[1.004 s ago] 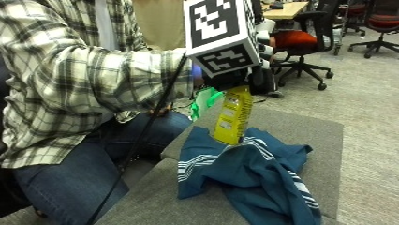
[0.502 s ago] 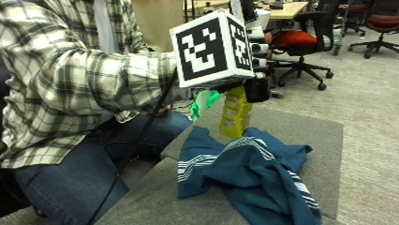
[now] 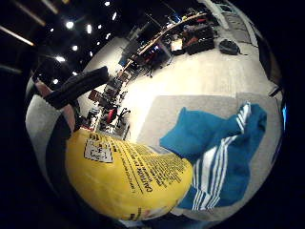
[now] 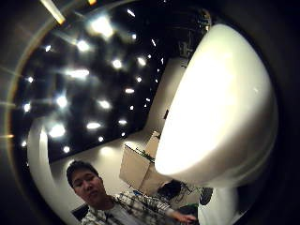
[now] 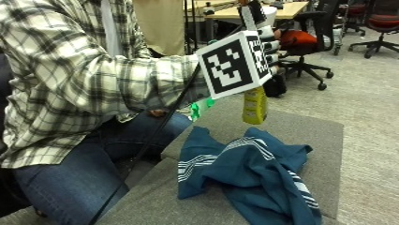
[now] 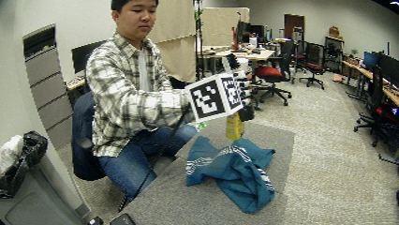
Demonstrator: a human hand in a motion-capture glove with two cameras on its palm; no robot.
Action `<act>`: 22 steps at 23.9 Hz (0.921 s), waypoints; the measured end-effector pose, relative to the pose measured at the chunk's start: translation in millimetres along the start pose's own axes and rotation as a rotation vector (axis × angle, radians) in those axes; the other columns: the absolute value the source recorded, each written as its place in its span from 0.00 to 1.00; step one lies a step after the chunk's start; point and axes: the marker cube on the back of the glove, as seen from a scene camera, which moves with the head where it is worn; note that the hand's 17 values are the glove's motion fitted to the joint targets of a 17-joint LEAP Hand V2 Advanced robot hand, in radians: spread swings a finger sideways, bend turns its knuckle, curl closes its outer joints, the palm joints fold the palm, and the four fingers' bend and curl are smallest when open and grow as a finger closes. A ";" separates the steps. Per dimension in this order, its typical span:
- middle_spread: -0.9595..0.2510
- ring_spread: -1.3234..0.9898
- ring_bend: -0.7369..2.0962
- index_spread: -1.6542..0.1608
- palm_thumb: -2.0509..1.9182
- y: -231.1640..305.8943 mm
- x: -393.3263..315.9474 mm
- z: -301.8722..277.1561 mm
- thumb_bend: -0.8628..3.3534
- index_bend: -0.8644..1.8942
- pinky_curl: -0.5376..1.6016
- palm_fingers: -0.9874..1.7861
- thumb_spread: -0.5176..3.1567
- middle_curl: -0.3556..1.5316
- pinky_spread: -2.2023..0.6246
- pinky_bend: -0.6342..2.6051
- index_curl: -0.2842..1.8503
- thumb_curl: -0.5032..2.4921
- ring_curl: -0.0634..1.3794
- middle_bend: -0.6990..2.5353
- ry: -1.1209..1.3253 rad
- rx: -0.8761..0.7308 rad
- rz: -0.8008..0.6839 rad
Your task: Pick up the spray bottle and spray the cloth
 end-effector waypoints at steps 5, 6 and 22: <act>0.65 0.48 0.45 0.75 0.78 -10.6 19.3 33.0 0.20 0.38 0.43 0.80 0.16 0.46 0.73 0.34 0.41 0.43 0.38 0.37 -0.083 -0.002 -0.017; 0.65 0.48 0.46 0.75 0.78 -12.9 23.6 38.7 0.20 0.38 0.42 0.80 0.16 0.46 0.73 0.33 0.41 0.43 0.38 0.37 -0.092 -0.004 -0.022; 0.65 0.48 0.45 0.75 0.79 -37.8 101.3 125.6 0.20 0.38 0.42 0.80 0.16 0.46 0.73 0.33 0.40 0.43 0.38 0.36 -0.110 -0.101 0.000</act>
